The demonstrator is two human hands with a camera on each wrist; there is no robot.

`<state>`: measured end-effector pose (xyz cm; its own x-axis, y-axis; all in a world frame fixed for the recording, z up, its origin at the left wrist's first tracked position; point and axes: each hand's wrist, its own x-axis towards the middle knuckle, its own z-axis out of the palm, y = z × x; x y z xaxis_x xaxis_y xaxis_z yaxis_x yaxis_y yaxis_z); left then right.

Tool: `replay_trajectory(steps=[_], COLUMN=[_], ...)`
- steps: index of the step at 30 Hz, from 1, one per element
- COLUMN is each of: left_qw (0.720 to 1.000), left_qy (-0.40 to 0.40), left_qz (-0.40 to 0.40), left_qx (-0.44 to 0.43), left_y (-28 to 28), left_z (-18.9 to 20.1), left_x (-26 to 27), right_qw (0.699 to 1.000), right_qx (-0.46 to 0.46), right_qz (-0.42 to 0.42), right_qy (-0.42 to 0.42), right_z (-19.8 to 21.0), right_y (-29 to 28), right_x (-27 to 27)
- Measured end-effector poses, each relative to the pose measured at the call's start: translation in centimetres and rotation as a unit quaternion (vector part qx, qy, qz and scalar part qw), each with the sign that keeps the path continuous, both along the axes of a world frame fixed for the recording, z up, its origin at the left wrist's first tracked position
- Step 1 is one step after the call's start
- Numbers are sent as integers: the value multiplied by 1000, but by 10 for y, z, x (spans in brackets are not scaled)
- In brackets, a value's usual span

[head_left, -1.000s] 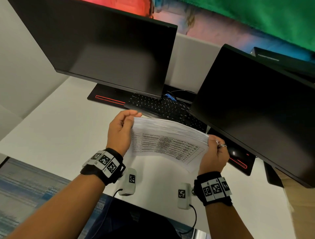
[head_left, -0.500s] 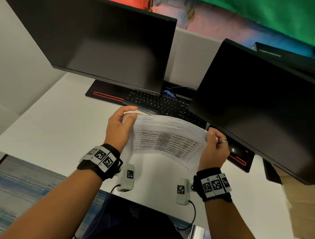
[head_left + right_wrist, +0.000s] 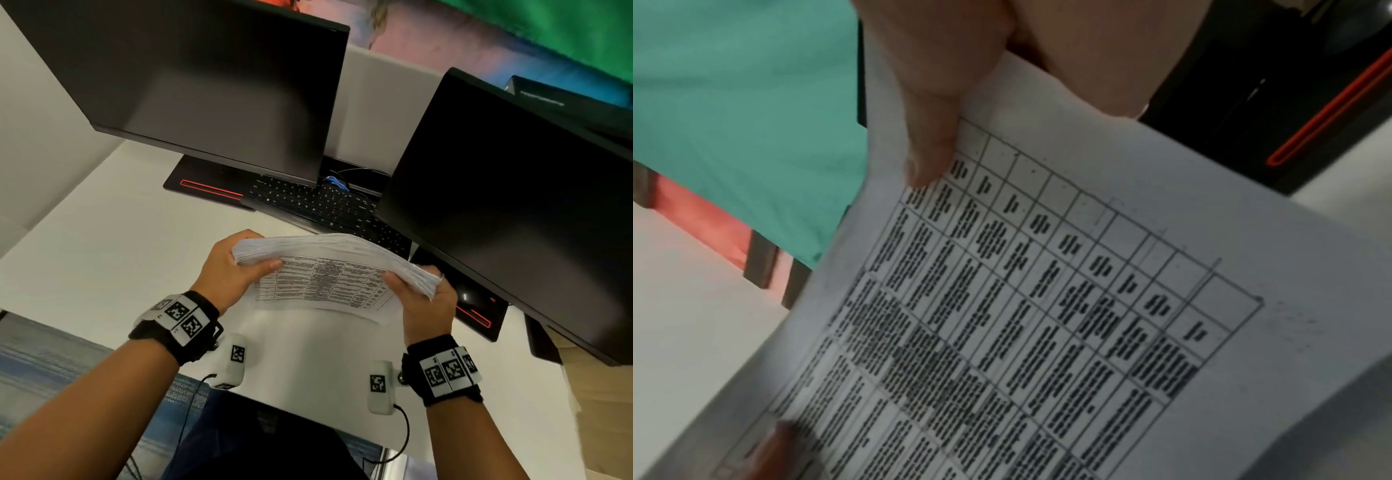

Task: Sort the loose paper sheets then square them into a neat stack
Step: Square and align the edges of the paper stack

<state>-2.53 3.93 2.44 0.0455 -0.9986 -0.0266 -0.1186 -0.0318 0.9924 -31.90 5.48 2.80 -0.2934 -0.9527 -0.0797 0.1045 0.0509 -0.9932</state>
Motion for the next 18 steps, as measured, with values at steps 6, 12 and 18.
replay_trajectory(steps=[6, 12, 18], left_qw=[996, 995, 998], left_qy=[14, -82, -33], left_qz=[-84, -55, 3], left_qx=[34, 6, -59], left_y=[2, -4, 5], left_z=[-2, 0, 8], left_x=[5, 1, -1], right_qw=[999, 999, 997], right_qx=[16, 15, -47], right_qz=[34, 11, 0], right_qy=[9, 47, 58], right_z=[4, 3, 5], right_y=[1, -5, 1], right_x=[0, 3, -5])
